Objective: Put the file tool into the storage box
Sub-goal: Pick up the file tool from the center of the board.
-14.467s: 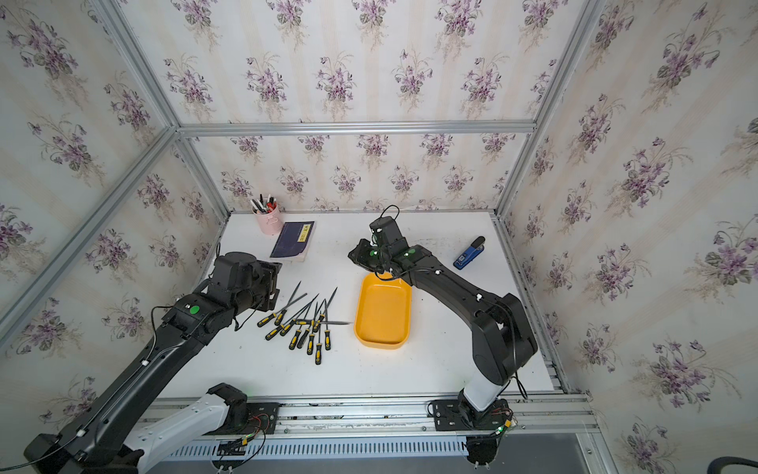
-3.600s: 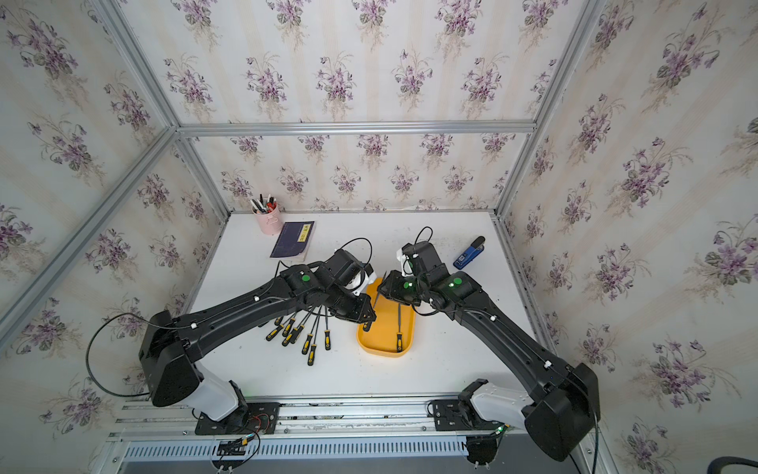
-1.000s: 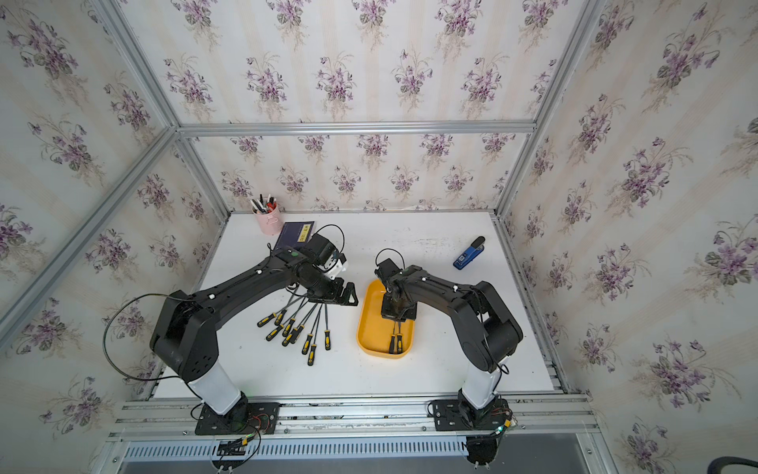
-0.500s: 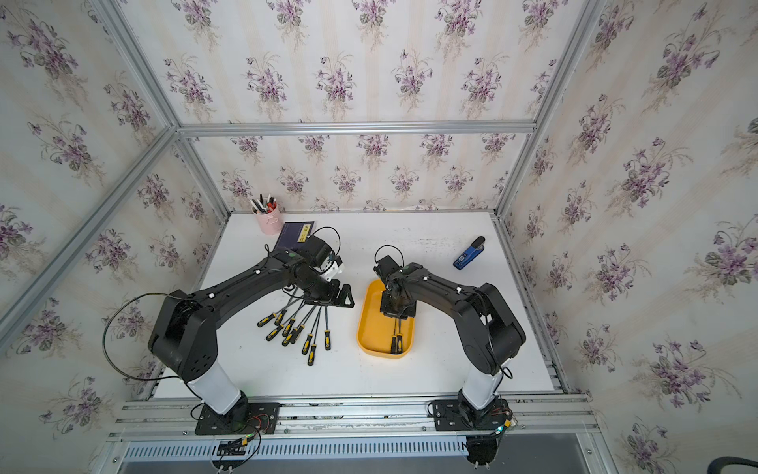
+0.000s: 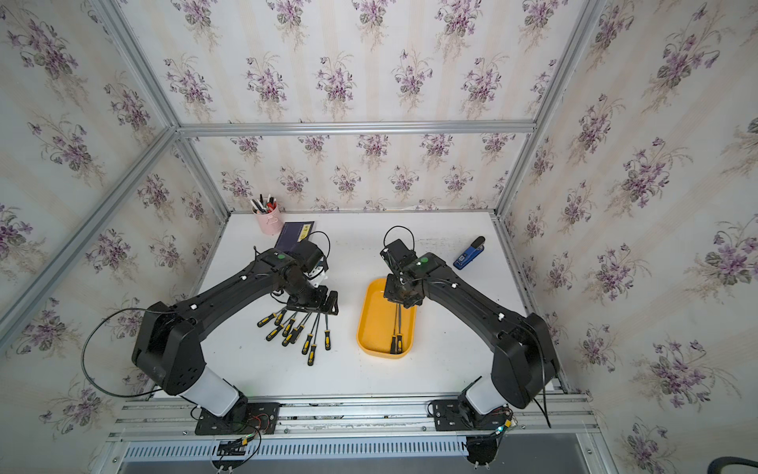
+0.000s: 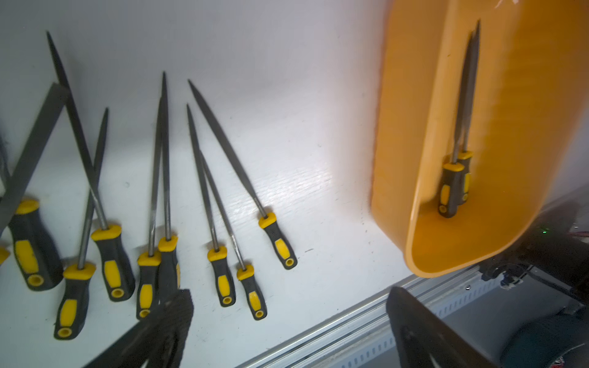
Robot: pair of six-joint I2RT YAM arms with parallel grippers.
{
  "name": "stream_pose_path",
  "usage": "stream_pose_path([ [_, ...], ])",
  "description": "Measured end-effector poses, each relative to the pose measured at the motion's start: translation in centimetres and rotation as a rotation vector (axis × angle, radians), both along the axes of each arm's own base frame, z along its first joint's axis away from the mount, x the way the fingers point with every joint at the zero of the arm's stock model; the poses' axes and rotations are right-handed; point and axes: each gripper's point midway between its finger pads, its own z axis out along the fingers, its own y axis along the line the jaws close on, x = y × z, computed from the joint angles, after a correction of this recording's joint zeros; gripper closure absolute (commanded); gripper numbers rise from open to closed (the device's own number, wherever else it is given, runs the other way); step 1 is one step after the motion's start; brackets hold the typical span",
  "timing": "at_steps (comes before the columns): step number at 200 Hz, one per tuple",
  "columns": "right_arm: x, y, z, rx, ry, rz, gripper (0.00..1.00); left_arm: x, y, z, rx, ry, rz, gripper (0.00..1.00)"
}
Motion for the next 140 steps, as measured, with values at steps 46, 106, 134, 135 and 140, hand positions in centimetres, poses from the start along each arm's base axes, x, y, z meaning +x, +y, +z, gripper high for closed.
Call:
stream_pose_path([
  [46,-1.6,1.0,-0.2,0.027,0.010,0.027,0.71,1.2,-0.4,-3.2,0.038,0.057,0.092,0.21],
  [106,-2.4,1.7,-0.4,0.028,0.014,0.058,0.71,-1.7,0.3,-6.1,0.064,0.155,0.171,0.22],
  [134,-2.4,1.7,-0.4,0.027,0.013,0.059,0.71,-3.1,-0.2,-6.7,0.070,0.190,0.187,0.22],
  [135,-2.4,1.7,-0.4,0.027,0.013,0.059,0.71,-3.1,-0.2,-6.7,0.069,0.190,0.187,0.22],
  [140,-2.4,1.7,-0.3,0.027,0.012,0.060,0.71,-3.1,-0.5,-6.7,0.065,0.188,0.184,0.22],
])
